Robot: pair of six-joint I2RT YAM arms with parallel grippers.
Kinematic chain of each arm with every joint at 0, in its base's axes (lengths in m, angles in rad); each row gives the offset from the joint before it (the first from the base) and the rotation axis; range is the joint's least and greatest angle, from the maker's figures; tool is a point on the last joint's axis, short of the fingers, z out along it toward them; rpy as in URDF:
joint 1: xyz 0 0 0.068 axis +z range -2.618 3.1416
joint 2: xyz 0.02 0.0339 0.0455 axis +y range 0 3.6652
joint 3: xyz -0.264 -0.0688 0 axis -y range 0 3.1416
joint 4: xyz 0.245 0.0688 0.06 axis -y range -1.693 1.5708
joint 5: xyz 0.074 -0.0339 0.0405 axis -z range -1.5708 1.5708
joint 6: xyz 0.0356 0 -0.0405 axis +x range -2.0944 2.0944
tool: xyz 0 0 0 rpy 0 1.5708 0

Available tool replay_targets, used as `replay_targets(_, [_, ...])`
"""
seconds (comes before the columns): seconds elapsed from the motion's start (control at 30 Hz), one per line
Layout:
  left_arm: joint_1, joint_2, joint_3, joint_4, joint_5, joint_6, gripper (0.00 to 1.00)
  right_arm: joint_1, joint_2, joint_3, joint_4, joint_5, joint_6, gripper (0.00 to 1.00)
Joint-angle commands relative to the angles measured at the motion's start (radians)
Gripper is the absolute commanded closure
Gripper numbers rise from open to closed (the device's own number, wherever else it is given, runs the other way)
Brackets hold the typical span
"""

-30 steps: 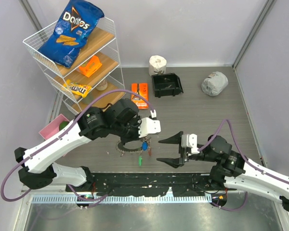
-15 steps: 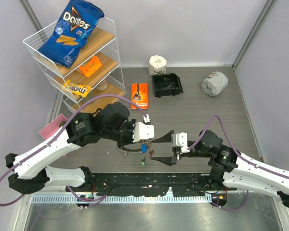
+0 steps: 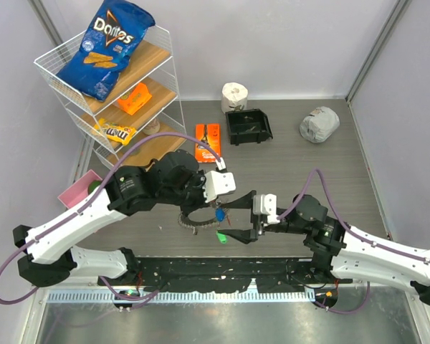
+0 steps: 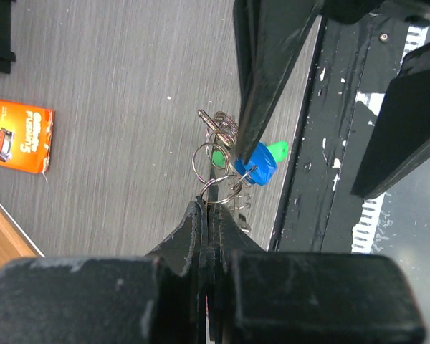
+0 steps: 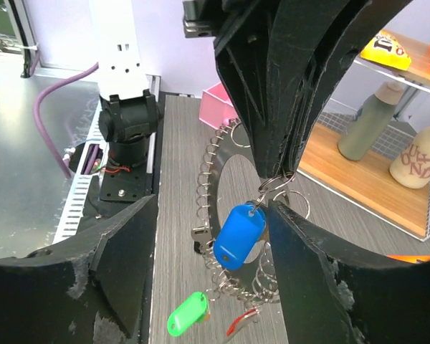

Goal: Remove the keys from the keyring
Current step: Remove the key from the keyring.

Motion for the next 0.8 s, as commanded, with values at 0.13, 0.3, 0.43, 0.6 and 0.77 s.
replay_targets(0.13, [-0.008,-0.020,0.011,0.108,0.000,-0.038,1.00,0.016,0.102,0.018,0.134,0.049,0.006,0.34])
replay_targets(0.3, [-0.010,-0.026,-0.023,0.156,-0.053,-0.049,1.00,0.051,0.160,0.050,0.155,-0.018,0.096,0.41])
replay_targets(0.43, [-0.008,-0.042,-0.078,0.234,-0.105,-0.046,1.00,0.068,0.160,0.058,0.244,-0.068,0.206,0.43])
replay_targets(0.6, [-0.008,-0.085,-0.144,0.309,-0.115,-0.047,1.00,0.068,0.079,0.064,0.182,-0.006,0.205,0.43])
replay_targets(0.77, [-0.010,-0.122,-0.181,0.328,-0.157,-0.032,1.00,0.068,-0.047,0.050,0.077,0.076,0.228,0.43])
